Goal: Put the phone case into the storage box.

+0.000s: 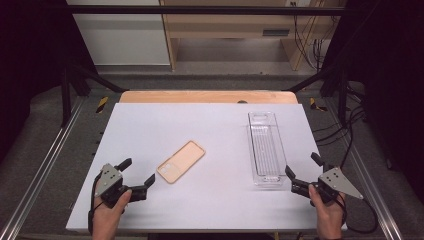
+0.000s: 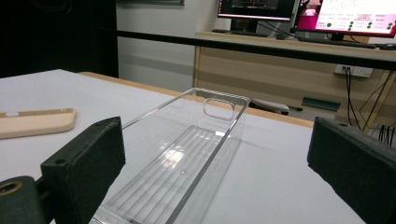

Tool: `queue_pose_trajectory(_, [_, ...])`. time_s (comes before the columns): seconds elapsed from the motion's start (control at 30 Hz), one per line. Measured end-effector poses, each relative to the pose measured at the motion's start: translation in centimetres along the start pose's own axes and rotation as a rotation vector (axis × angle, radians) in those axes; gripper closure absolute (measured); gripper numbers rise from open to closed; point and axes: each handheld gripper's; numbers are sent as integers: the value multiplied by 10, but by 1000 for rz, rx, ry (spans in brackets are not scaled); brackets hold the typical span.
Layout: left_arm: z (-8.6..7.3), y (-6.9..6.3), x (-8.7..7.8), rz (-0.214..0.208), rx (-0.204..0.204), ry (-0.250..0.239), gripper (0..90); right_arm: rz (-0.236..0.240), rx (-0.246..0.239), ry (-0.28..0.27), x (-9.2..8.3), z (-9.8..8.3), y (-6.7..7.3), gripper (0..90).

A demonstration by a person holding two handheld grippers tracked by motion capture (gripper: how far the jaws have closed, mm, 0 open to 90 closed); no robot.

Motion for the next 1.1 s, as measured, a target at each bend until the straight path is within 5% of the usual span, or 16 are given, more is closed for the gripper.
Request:
queue_pose_trajectory(0.47, [24,-9,38,-69,87,184,18,-1,7,-3,0,-1,0,42])
queue_pose_trajectory(0.73, [31,-13,59,-68,141,310,23,-4,-10,0,0,0,2,41])
queue_pose_trajectory(1.1, [32,-10,83,-60,123,418,43,-16,-11,13,0,-1,1,42])
Point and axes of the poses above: each handheld gripper's, and its own axes: x roughly forward along the jaws, z roughly out of its top, y roughly to its left, and after that the axes turned 4 degrees about y, right-handed
